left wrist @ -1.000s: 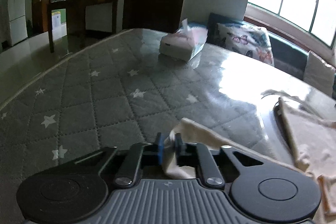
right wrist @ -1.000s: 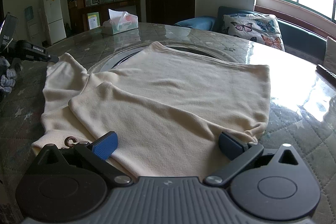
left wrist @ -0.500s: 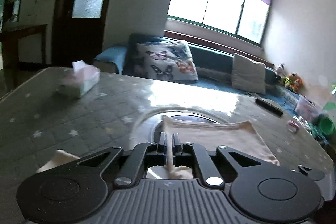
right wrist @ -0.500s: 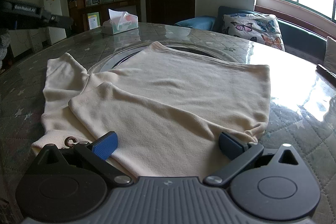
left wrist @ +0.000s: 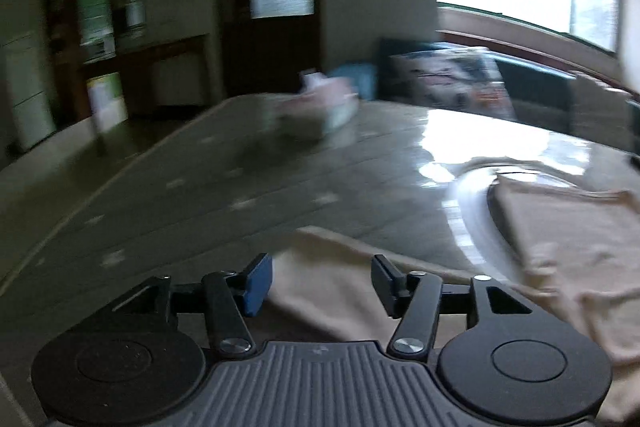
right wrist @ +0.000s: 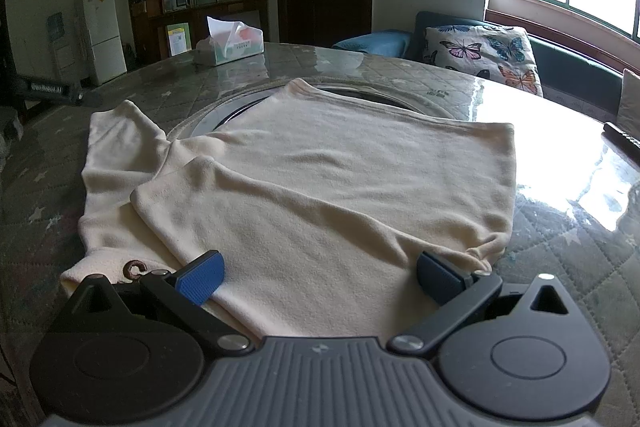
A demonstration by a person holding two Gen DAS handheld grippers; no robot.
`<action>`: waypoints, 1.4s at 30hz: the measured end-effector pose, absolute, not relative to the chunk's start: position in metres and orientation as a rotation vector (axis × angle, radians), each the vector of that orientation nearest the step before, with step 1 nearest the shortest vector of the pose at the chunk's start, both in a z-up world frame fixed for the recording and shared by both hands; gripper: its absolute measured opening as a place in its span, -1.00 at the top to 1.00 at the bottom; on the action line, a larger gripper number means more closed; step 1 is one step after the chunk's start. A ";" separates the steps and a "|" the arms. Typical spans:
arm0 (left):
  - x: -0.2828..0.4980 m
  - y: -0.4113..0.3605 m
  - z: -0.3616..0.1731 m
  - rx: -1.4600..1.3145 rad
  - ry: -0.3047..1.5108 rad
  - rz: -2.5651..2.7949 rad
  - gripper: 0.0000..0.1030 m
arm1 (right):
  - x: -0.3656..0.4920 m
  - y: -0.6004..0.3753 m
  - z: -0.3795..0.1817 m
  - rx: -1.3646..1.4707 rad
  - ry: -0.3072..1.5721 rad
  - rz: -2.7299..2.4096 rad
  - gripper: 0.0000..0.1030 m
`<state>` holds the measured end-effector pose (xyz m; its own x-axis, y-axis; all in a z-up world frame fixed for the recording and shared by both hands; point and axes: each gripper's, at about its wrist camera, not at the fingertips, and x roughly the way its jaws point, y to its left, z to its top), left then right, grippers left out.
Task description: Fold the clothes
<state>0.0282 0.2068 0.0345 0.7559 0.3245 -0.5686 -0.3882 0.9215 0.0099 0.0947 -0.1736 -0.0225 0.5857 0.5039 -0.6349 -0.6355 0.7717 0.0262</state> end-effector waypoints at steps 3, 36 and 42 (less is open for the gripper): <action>0.030 0.223 0.026 -0.147 0.620 0.428 -0.29 | 0.095 -0.174 -0.022 -0.213 0.670 0.670 -1.00; 0.056 0.063 0.122 -0.206 0.436 -0.322 0.91 | 0.078 -0.200 0.002 -0.170 0.635 0.631 -0.99; 0.067 0.009 0.111 -0.157 0.504 -0.466 0.81 | 0.073 -0.220 0.012 -0.133 0.621 0.586 -0.98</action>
